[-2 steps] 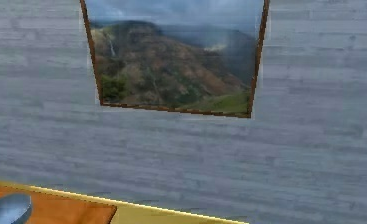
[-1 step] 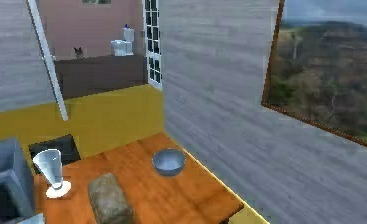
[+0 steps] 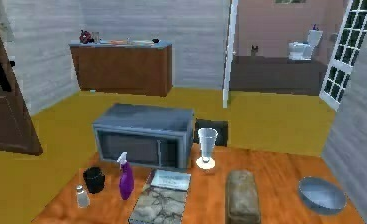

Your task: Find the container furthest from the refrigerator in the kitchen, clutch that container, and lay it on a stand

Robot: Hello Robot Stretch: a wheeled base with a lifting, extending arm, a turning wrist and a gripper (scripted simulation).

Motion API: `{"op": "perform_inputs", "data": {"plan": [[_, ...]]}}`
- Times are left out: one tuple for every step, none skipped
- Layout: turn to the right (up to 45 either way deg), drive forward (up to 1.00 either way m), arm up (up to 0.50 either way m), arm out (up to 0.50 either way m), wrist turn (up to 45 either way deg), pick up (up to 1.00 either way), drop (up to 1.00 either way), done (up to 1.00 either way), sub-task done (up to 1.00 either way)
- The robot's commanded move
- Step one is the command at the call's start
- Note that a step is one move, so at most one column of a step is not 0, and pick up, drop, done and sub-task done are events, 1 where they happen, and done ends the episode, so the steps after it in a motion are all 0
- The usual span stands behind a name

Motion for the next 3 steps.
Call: {"op": "perform_inputs", "data": {"plan": [[-45.0, 0.0, 0.0, 0.0, 0.0, 0.0, 0.0, 0.0, 0.0], [-18.0, 0.0, 0.0, 0.0, 0.0, 0.0, 0.0, 0.0, 0.0], [0.0, 0.9, 0.0, 0.0, 0.0, 0.0, 0.0, 0.0, 0.0]]}}
